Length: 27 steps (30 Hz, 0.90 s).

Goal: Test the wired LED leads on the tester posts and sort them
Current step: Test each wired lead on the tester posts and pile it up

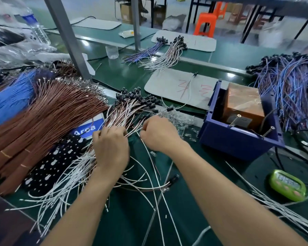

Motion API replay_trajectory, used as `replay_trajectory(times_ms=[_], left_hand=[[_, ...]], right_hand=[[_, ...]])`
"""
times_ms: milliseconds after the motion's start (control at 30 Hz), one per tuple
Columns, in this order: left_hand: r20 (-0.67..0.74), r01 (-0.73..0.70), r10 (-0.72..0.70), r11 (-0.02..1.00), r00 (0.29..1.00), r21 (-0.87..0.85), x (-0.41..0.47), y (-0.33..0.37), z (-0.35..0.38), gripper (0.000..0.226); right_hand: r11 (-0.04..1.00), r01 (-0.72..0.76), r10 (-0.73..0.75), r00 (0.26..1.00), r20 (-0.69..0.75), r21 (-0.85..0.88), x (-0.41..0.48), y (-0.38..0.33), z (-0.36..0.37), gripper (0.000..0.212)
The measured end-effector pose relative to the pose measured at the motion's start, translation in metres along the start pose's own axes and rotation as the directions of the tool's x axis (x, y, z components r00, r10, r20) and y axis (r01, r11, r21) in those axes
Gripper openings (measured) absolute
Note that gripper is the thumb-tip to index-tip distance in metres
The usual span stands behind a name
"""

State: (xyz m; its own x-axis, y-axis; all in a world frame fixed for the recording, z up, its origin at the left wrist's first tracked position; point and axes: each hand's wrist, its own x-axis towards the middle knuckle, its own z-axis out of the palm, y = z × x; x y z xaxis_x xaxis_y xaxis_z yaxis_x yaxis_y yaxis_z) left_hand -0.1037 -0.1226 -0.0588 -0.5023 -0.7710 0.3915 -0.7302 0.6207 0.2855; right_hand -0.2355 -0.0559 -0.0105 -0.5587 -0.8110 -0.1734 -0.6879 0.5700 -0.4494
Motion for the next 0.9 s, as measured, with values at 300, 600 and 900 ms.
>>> replay_trajectory(times_ms=[300, 600, 900], left_hand=[[0.031, 0.052, -0.042, 0.769, 0.999, -0.637, 0.011, 0.013, -0.033, 0.017], [0.243, 0.176, 0.053, 0.547, 0.968, -0.818, 0.006, 0.013, -0.062, 0.024], [0.457, 0.329, 0.141, 0.517, 0.878, -0.791, 0.021, 0.011, -0.076, 0.021]], right_hand=[[0.363, -0.121, 0.004, 0.992, 0.128, 0.924, -0.01, 0.01, -0.021, 0.017], [0.199, 0.114, 0.124, 0.982, -0.14, 0.973, -0.087, 0.043, -0.087, 0.022], [0.109, 0.111, 0.46, 0.875, -0.15, 0.988, -0.186, 0.136, -0.06, 0.018]])
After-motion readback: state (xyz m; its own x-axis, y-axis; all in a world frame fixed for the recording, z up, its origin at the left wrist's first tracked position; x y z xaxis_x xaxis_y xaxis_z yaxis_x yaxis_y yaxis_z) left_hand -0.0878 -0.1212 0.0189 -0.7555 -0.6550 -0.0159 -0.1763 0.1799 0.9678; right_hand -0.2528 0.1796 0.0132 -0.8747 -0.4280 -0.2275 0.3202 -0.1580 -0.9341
